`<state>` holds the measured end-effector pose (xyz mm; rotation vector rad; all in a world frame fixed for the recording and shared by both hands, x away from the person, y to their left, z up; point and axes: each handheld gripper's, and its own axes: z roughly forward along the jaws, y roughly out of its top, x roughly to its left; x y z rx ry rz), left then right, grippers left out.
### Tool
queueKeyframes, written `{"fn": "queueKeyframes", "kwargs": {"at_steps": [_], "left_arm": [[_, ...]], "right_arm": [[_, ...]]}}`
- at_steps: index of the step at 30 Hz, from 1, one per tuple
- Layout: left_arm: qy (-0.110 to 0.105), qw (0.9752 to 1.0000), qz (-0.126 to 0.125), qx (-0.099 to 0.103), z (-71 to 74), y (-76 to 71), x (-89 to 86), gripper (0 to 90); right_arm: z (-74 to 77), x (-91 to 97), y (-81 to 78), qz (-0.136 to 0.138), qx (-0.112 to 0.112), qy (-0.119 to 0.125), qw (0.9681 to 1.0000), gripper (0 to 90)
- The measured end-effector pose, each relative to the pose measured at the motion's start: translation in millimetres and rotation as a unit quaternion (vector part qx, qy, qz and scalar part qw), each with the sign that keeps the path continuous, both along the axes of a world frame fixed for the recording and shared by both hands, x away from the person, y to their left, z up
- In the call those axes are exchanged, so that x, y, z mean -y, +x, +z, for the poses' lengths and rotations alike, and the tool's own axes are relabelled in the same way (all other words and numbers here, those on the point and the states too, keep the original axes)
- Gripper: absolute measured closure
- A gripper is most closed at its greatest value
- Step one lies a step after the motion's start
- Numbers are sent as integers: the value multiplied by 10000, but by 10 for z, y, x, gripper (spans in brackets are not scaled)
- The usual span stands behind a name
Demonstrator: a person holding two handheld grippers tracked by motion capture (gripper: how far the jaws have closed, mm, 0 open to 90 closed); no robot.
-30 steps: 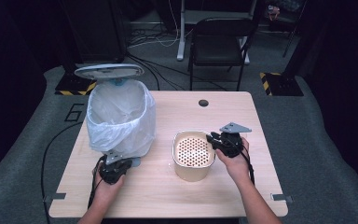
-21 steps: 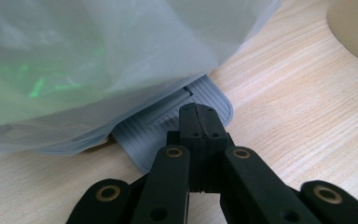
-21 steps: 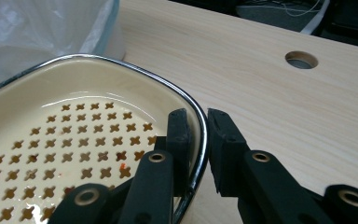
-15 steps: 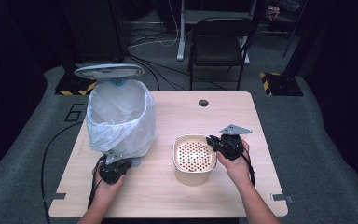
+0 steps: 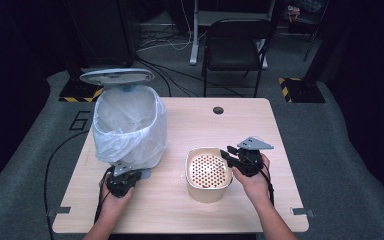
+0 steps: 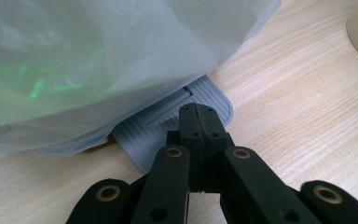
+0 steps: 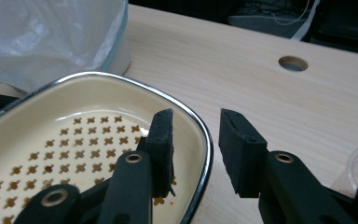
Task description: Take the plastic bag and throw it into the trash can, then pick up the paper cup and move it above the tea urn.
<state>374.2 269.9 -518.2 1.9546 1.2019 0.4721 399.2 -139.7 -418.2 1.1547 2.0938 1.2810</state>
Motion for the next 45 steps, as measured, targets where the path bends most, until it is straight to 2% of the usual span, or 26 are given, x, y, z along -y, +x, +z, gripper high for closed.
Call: {"fn": "queueKeyframes", "kwargs": {"at_steps": [3, 8, 14, 18, 24, 31, 33, 35, 37, 38, 39, 40, 41, 45], "left_arm": [[-13, 10000, 0, -5, 0, 1, -2, 900], [-14, 10000, -2, -7, 0, 2, -3, 900], [-5, 10000, -2, -4, 0, 1, -1, 900], [-6, 10000, -1, -6, 1, 1, -1, 900], [-1, 10000, 25, 30, -3, -2, 7, 900], [-20, 10000, -21, -42, 4, 2, -7, 900], [-4, 10000, -2, -10, 1, 2, -1, 900], [-15, 10000, 13, -14, 0, 0, 2, 900], [-6, 10000, 2, -6, 0, 1, 0, 900], [-6, 10000, 2, -6, 0, 1, 0, 900], [-7, 10000, 4, -4, 0, 0, 0, 900], [-6, 10000, 4, -6, 0, 0, 0, 900], [-11, 10000, 3, -3, -1, 1, -1, 900], [-72, 10000, 1, -27, -3, 3, -10, 900]], "right_arm": [[93, 15, -41, 10, 148, 27, 9999, 605], [219, 110, -102, -119, 327, 7, 9994, 532], [236, 342, -90, -409, 320, 109, 9986, 453], [181, 511, -75, -613, 353, 51, 9975, 413], [13, 683, 3, -828, 359, -78, 9959, 272], [-142, 764, 104, -1017, 264, -118, 9944, 188], [-174, 765, 161, -1153, 207, -194, 9929, 153], [-180, 759, 200, -1130, 187, -196, 9932, 149], [-198, 744, 299, -1181, 226, -382, 9920, 143], [-198, 744, 299, -1181, 226, -382, 9920, 143], [-222, 759, 368, -1243, 170, -368, 9914, 143], [-222, 759, 368, -1243, 170, -368, 9914, 143], [-265, 769, 431, -1317, 41, -378, 9906, 143], [-340, 774, 471, -1398, 6, -436, 9892, 144]]}}
